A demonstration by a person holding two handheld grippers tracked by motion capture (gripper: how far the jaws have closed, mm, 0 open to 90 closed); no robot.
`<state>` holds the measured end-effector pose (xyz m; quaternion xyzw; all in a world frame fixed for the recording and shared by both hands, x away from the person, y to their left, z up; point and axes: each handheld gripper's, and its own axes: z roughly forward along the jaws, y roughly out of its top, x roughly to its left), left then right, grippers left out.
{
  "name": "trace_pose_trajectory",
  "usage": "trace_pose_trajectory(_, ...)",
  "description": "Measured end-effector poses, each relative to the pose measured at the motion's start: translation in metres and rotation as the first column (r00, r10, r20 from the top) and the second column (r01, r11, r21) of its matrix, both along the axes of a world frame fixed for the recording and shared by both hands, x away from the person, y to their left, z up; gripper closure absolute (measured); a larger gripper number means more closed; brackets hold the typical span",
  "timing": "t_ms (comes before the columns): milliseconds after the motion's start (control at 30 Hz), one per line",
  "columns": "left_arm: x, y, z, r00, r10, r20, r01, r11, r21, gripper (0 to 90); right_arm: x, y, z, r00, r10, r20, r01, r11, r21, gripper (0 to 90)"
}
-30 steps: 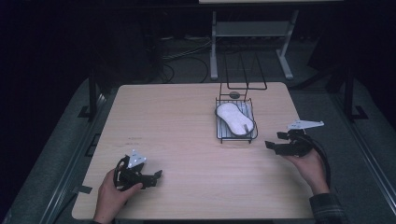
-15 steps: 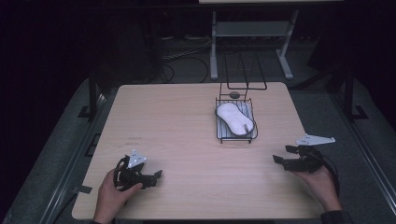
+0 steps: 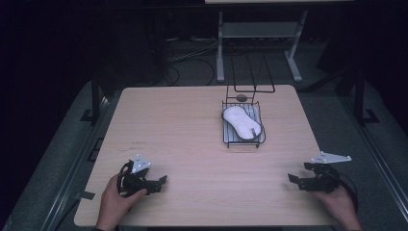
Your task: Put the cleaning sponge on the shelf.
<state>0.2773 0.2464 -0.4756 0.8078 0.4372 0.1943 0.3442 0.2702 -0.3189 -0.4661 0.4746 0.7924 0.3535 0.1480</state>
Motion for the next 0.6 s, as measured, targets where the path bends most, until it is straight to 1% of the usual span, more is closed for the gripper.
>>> trace_pose_trajectory(67, 0.0, 0.0, 0.0, 1.0, 0.0, 0.0, 0.0, 1.0, 0.0, 12.6, -0.002, 0.0, -0.002, 1.0, -0.001, -0.001, 0.001, 1.0, -0.008, 14.9)
trace_pose_trajectory(100, 0.0, 0.0, 0.0, 1.0, 0.0, 0.0, 0.0, 1.0, 0.0, 12.7, -0.004, 0.001, -0.005, 1.0, -0.003, -0.009, 0.003, 0.9997, -0.026, 14.3)
trace_pose_trajectory(167, 0.0, 0.0, 0.0, 1.0, 0.0, 0.0, 0.0, 1.0, 0.0, 12.7, -0.006, 0.002, -0.009, 1.0, -0.002, -0.007, 0.001, 0.999, -0.044, 13.8)
trace_pose_trajectory(233, 0.0, 0.0, 0.0, 1.0, 0.0, 0.0, 0.0, 1.0, 0.0, 12.6, -0.008, 0.003, -0.012, 0.9999, -0.001, 0.014, 0.002, 0.9979, -0.064, 13.3)
trace_pose_trajectory(267, 0.0, 0.0, 0.0, 1.0, 0.0, 0.0, 0.0, 1.0, 0.0, 12.6, -0.008, 0.003, -0.012, 0.9999, -0.001, 0.014, 0.002, 0.9979, -0.064, 13.3)
trace_pose_trajectory(300, 0.0, 0.0, 0.0, 1.0, 0.0, 0.0, 0.0, 1.0, 0.0, 12.6, -0.01, 0.004, -0.013, 0.9995, -0.004, 0.03, 0.006, 0.9975, -0.071, 12.3)
trace_pose_trajectory(367, 0.0, 0.0, 0.0, 1.0, 0.0, 0.0, 0.0, 1.0, 0.0, 12.6, -0.011, 0.005, -0.016, 0.9987, -0.003, 0.051, 0.006, 0.9982, -0.059, 9.3)
trace_pose_trajectory(600, 0.0, 0.0, 0.0, 1.0, 0.0, 0.0, 0.0, 1.0, 0.0, 12.7, -0.011, 0.005, -0.017, 0.9986, -0.003, 0.052, 0.005, 0.9984, -0.056, 8.8)
